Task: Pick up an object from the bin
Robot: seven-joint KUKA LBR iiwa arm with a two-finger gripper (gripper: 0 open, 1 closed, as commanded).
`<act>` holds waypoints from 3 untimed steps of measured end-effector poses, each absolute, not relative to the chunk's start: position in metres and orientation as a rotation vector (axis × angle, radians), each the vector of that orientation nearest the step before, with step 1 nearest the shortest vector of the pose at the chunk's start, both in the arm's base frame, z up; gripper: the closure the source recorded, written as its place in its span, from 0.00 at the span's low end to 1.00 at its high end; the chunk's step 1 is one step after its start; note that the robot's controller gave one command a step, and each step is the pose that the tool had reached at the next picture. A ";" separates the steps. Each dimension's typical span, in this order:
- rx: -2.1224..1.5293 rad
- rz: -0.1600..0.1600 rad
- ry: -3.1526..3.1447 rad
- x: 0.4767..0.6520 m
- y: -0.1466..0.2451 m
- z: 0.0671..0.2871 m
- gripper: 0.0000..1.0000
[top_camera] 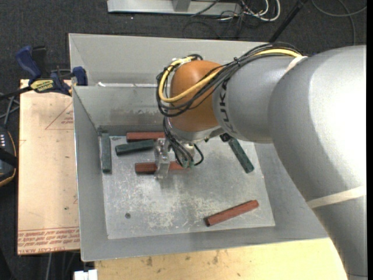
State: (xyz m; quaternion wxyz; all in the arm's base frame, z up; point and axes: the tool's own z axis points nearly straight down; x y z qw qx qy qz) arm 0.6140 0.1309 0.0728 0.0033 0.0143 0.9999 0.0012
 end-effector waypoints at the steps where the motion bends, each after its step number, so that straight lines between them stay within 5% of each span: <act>1: 0.046 0.002 3.140 0.612 0.131 0.082 1.00; 3: 0.046 0.003 3.137 0.614 0.131 0.097 1.00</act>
Offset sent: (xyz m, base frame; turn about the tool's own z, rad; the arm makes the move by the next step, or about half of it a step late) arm -0.0001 0.0001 0.0292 0.0000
